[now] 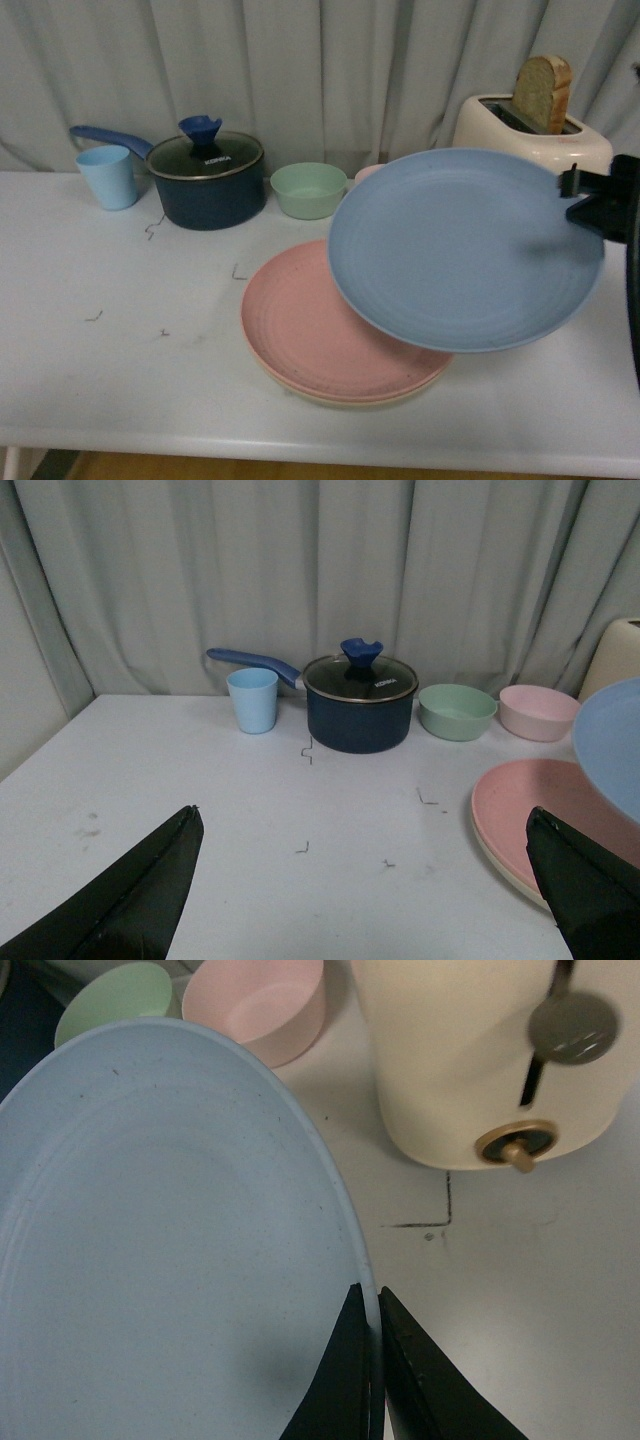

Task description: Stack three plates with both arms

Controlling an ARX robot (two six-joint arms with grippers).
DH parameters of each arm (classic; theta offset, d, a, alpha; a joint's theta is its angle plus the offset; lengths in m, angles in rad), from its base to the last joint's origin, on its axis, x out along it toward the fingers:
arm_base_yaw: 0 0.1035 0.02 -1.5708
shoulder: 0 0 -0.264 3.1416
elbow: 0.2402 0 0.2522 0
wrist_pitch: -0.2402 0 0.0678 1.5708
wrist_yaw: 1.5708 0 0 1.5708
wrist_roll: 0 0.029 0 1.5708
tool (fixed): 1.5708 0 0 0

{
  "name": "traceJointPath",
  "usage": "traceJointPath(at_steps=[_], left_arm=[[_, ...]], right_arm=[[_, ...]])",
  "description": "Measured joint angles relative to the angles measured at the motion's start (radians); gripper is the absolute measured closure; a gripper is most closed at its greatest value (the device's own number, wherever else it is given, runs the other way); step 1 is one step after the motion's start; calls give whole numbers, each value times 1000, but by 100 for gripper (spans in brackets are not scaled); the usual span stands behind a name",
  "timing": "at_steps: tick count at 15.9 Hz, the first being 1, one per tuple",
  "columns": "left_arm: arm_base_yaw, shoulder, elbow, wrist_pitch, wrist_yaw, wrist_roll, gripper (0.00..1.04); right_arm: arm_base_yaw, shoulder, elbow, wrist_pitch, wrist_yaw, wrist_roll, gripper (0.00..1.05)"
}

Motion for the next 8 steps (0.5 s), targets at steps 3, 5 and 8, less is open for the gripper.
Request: traceJointPath(at_steps=[3,5,8], left_arm=[[0,0,0,0,0,0,7],[0,0,0,0,0,0,7],[0,0,0,0,0,0,7]], right_arm=[[77,118,76,-6,20,79,102],[120,164,116,-7,29,106,102],[170,215,144,-19,47,120,102]])
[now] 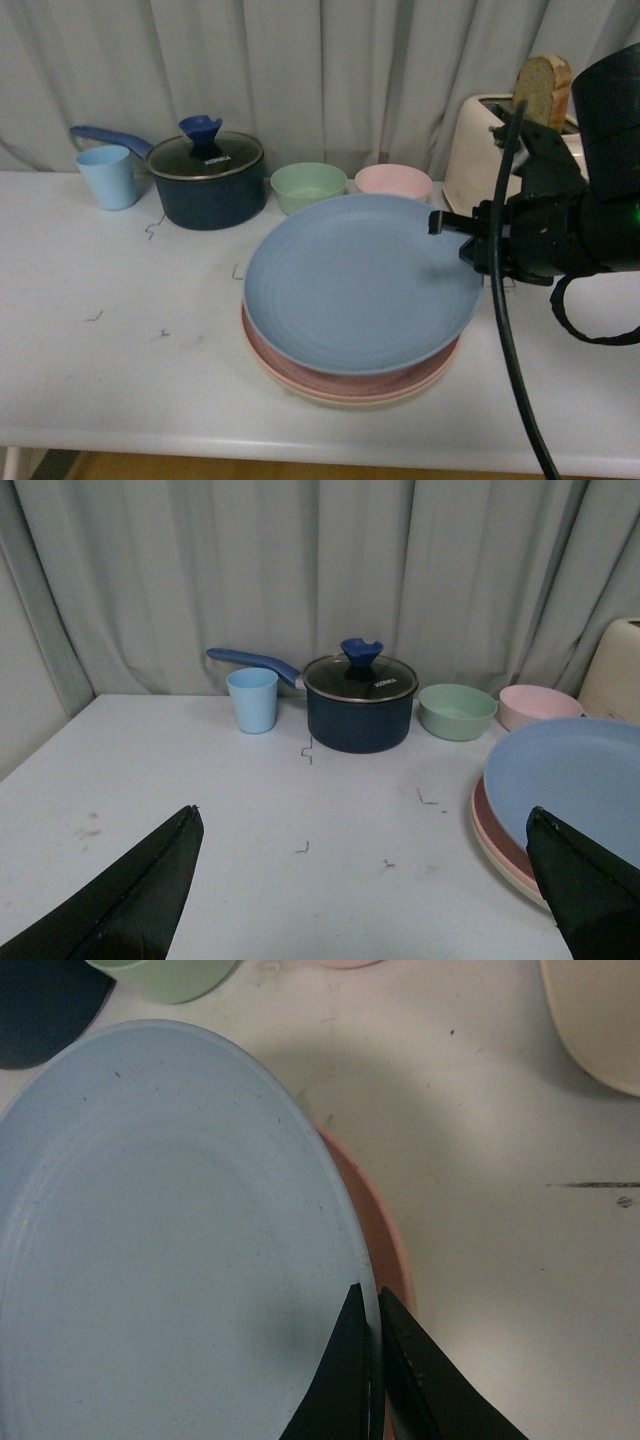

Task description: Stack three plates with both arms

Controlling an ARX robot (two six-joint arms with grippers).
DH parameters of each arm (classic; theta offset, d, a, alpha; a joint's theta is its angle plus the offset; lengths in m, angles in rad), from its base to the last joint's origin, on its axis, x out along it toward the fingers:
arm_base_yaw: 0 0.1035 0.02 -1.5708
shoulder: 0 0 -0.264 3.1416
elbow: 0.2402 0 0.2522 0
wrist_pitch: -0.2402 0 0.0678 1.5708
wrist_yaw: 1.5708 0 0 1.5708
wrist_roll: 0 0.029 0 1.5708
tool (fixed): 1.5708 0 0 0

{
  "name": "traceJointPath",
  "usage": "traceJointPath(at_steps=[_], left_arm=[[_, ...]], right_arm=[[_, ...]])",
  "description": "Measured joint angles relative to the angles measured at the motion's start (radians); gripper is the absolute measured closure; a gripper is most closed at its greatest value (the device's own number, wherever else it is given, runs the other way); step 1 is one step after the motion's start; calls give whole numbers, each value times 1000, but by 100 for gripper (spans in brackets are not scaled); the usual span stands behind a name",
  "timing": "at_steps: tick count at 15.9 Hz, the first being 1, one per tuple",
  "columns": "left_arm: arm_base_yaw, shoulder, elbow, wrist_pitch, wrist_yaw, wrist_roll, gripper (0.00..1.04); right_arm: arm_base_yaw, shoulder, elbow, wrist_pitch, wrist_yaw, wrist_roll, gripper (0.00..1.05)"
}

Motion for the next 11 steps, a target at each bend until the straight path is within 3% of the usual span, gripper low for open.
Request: traceJointPath(at_steps=[9,10,11], left_arm=[[0,0,0,0,0,0,7],[0,0,0,0,0,0,7],[0,0,0,0,0,0,7]], right_arm=[[23,61,29,-18,26,34,102],[18,61,29,-18,24,35,98],[17,61,29,-17,22,39,86]])
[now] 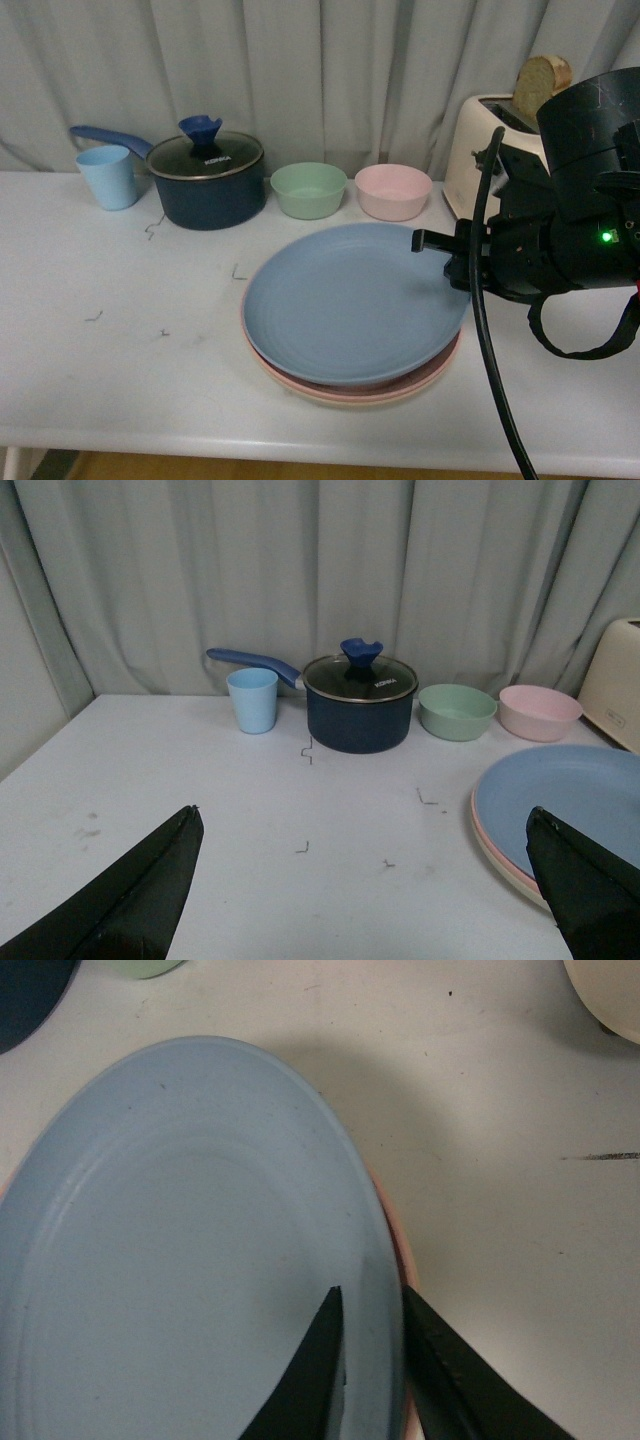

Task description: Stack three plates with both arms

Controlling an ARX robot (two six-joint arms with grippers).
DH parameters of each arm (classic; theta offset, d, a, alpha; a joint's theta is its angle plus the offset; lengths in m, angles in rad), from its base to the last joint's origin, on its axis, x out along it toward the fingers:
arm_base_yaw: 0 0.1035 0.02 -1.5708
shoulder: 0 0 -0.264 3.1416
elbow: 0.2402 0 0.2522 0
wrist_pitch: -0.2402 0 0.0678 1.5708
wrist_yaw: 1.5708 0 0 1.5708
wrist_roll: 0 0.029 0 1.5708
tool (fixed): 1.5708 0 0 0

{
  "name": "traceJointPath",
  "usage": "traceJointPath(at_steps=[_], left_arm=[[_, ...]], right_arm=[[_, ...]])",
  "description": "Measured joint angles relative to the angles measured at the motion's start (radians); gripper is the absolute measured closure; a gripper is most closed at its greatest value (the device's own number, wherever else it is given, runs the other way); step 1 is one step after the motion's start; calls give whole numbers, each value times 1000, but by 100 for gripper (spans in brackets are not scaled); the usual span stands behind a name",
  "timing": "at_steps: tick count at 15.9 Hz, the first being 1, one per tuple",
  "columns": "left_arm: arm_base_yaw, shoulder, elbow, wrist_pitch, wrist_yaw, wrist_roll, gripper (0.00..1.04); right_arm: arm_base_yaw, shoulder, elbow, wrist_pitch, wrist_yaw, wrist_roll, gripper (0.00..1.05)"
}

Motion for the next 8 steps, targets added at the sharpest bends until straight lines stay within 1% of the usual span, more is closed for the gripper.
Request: traceJointPath(at_steps=[1,2,5,6,7,8], left_arm=[[0,0,0,0,0,0,7],[0,0,0,0,0,0,7],[0,0,0,0,0,0,7],[0,0,0,0,0,0,7],[0,0,0,0,0,0,7],[0,0,0,0,0,0,7]], right_arm=[[-1,0,-1,2,0,1,82],[-5,0,-6,7,-4,2,73],[-39,-49,-69,39,-31,6,35],[-55,-80,-90,47,-48,14,26],[-90,-139,-131,67,-72,21,13],[-128,-221,-202,88,-103,21,5]])
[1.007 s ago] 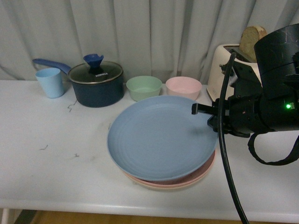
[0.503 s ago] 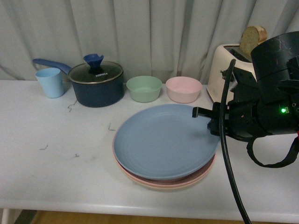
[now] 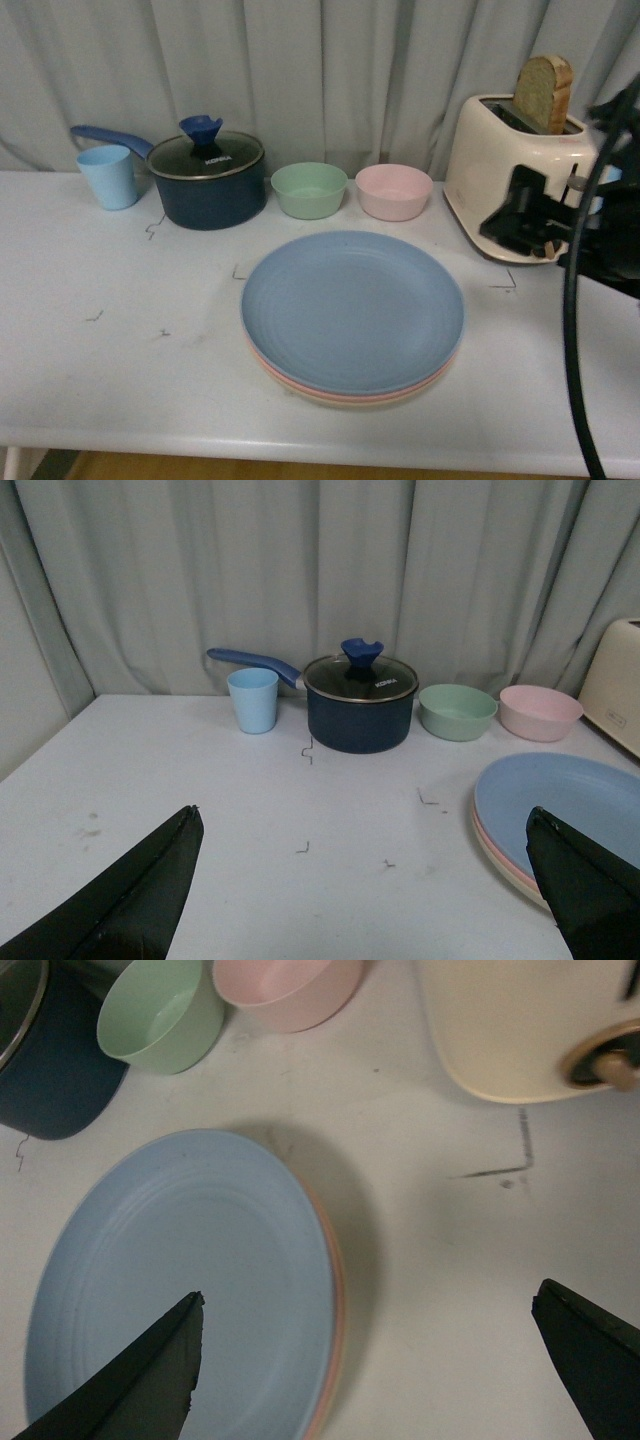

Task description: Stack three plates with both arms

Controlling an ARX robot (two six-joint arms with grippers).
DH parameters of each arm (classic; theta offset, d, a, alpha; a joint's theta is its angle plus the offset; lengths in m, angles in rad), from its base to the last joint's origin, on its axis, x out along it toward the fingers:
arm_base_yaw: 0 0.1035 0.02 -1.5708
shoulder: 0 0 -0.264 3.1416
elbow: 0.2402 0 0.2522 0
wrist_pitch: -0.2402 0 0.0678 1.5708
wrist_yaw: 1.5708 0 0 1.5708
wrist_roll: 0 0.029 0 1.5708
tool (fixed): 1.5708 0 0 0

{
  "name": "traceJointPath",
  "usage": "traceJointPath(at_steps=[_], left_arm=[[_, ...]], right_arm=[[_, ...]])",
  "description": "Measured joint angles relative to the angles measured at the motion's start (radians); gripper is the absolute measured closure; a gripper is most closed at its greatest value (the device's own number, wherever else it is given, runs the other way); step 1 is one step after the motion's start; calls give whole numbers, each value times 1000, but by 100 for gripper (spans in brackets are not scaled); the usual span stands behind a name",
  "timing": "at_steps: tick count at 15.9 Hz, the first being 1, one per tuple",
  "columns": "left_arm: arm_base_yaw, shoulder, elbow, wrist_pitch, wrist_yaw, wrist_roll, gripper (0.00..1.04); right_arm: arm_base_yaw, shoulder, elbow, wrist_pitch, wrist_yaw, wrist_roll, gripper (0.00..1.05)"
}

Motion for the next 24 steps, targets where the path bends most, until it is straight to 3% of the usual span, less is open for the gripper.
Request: traceJointPath(at_steps=[1,2,3,4,6,10,14,24], left_arm=[[0,0,0,0,0,0,7],[0,0,0,0,0,0,7],[0,0,0,0,1,0,7],[0,0,0,0,-2,0,7],[2,0,0,0,1,0,7],[2,0,0,0,0,0,7],[2,0,0,-1,0,0,7],[2,0,0,0,0,0,7]], right_arm=[[-14,-36,-26,-6,0,0,7],[-5,-14,-51,137,41,-24,9],[11,27,-138,439,181,-116,20],[12,29,-270,647,269,-211,31],[-27,-145,-455,961,300,-328,62],[-44,-321,-642,908,274,-358,103],[-116,-595,-717,756,220,-360,103],[-113,-1101,-861,386,213,-360,103]])
